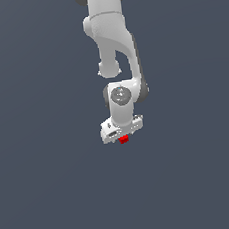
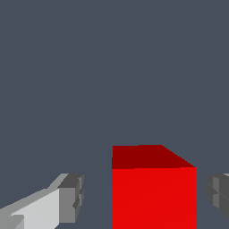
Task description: Pick up the red cube and move it to a goal position.
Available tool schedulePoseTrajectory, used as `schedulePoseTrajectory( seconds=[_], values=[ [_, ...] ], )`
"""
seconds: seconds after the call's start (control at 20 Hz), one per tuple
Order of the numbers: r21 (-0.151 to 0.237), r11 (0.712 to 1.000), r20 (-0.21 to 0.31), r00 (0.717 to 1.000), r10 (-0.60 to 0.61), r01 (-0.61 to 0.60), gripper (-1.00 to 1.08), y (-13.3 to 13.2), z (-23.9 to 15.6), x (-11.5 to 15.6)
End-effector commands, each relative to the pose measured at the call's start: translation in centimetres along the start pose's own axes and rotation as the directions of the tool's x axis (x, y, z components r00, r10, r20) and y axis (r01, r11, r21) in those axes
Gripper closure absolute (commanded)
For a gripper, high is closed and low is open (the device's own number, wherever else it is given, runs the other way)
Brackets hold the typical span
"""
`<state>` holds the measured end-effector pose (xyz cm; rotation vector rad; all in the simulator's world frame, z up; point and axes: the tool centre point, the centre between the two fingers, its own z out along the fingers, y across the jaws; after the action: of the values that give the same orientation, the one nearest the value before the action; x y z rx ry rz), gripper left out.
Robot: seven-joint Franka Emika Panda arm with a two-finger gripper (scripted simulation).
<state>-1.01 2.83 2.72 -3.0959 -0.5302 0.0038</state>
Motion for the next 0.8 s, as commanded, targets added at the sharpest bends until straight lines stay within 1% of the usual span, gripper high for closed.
schedulePoseTrajectory(
  seconds=[0.0, 0.1, 0.15, 0.75],
  values=[
    [0.000, 1.000, -0.003, 1.000, -0.017, 0.017, -0.92, -0.12, 0.58, 0.05],
    [0.000, 1.000, -0.003, 1.000, -0.020, 0.020, -0.92, -0.16, 0.71, 0.05],
    [0.000, 1.000, -0.003, 1.000, -0.020, 0.020, 1.08, -0.16, 0.71, 0.05],
    [0.000, 1.000, -0.003, 1.000, -0.019, 0.019, 1.08, -0.18, 0.57, 0.04]
  ],
)
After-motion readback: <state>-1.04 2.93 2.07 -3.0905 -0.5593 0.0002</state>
